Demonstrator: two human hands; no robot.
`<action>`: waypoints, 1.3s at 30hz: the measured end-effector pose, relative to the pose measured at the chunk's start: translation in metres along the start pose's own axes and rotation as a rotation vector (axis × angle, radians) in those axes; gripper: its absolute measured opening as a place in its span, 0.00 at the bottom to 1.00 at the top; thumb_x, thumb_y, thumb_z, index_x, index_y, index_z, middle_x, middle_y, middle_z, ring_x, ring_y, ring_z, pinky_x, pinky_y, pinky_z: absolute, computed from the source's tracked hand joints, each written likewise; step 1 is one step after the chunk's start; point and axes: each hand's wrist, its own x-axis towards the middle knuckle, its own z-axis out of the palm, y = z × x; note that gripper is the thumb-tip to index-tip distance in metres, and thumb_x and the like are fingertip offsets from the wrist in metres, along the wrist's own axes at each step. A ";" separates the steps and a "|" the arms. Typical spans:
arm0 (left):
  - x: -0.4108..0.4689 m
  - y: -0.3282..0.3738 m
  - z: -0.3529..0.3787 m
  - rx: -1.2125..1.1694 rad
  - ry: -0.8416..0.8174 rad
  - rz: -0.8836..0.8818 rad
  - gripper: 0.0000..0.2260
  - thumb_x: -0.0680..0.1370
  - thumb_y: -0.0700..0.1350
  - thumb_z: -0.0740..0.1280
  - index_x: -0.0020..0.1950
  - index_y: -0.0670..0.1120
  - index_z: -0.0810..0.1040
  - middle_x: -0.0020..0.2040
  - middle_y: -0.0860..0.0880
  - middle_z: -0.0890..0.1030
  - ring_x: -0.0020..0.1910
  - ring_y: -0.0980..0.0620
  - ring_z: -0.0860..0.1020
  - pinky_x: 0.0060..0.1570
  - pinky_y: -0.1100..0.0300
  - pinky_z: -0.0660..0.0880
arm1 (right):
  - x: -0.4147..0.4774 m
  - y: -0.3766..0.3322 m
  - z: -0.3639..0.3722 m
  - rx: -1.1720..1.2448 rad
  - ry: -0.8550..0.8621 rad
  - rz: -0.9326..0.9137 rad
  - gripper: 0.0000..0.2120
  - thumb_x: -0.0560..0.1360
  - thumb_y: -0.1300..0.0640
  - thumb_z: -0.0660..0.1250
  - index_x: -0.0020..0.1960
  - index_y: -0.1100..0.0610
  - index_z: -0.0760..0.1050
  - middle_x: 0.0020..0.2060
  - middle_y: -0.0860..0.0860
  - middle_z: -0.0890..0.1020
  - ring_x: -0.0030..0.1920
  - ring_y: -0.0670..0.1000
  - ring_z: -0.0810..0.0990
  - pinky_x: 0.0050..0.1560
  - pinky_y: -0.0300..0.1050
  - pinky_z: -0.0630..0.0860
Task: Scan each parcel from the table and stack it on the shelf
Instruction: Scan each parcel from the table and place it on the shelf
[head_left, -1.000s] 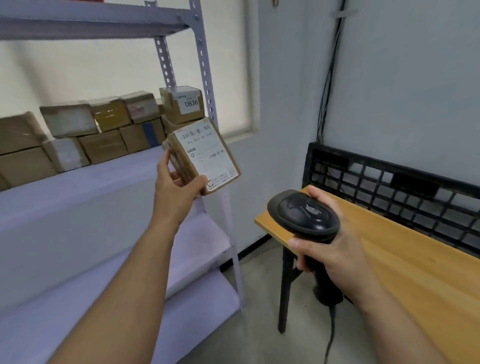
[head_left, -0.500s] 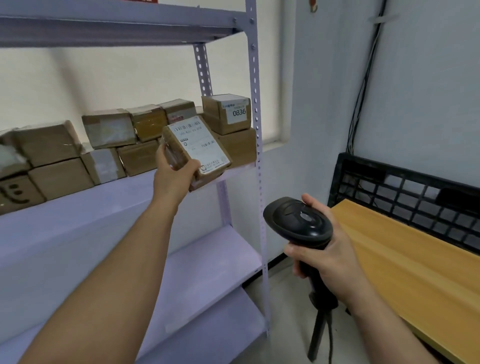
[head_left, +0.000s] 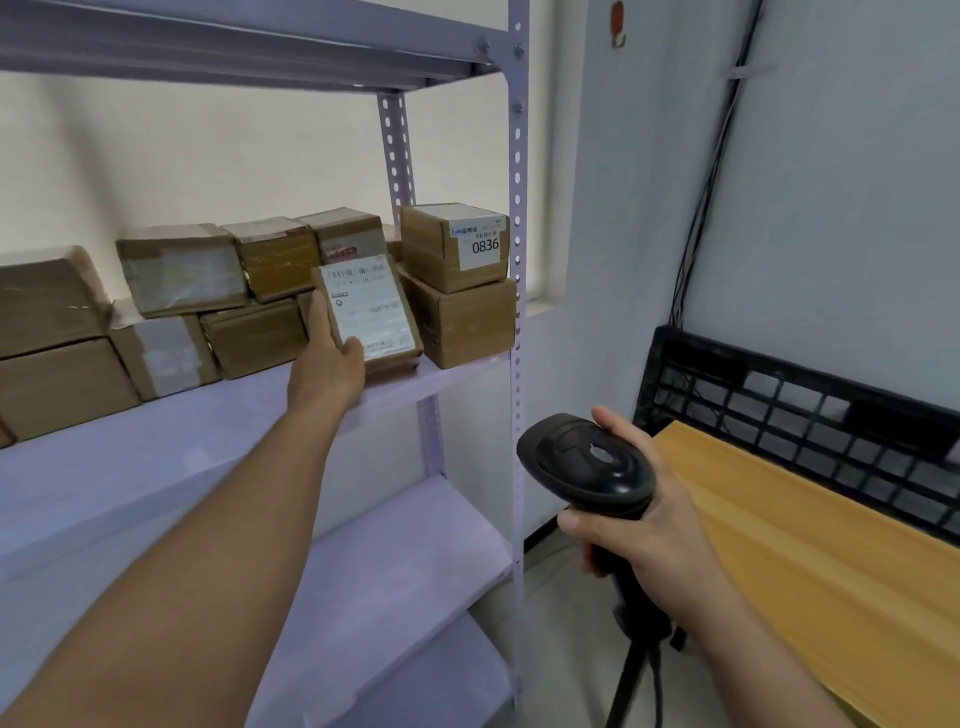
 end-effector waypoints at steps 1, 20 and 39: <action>0.001 -0.001 0.001 0.012 -0.006 0.026 0.30 0.83 0.44 0.57 0.79 0.57 0.44 0.73 0.45 0.68 0.67 0.41 0.71 0.63 0.48 0.68 | 0.001 0.001 0.000 0.002 0.003 0.002 0.42 0.66 0.74 0.74 0.68 0.40 0.69 0.51 0.55 0.82 0.26 0.58 0.78 0.27 0.48 0.76; 0.016 0.001 0.007 0.040 -0.148 0.082 0.21 0.79 0.40 0.66 0.69 0.50 0.65 0.70 0.43 0.70 0.66 0.42 0.70 0.60 0.52 0.70 | 0.021 0.004 0.002 0.019 -0.015 0.013 0.42 0.66 0.73 0.76 0.68 0.40 0.69 0.46 0.54 0.83 0.26 0.58 0.77 0.27 0.48 0.75; -0.168 0.001 0.073 0.061 -0.076 0.343 0.29 0.76 0.48 0.70 0.74 0.44 0.64 0.73 0.44 0.66 0.71 0.44 0.63 0.68 0.51 0.63 | -0.053 -0.008 -0.057 -0.069 0.032 -0.018 0.41 0.66 0.74 0.74 0.68 0.40 0.68 0.56 0.55 0.79 0.27 0.57 0.77 0.27 0.50 0.77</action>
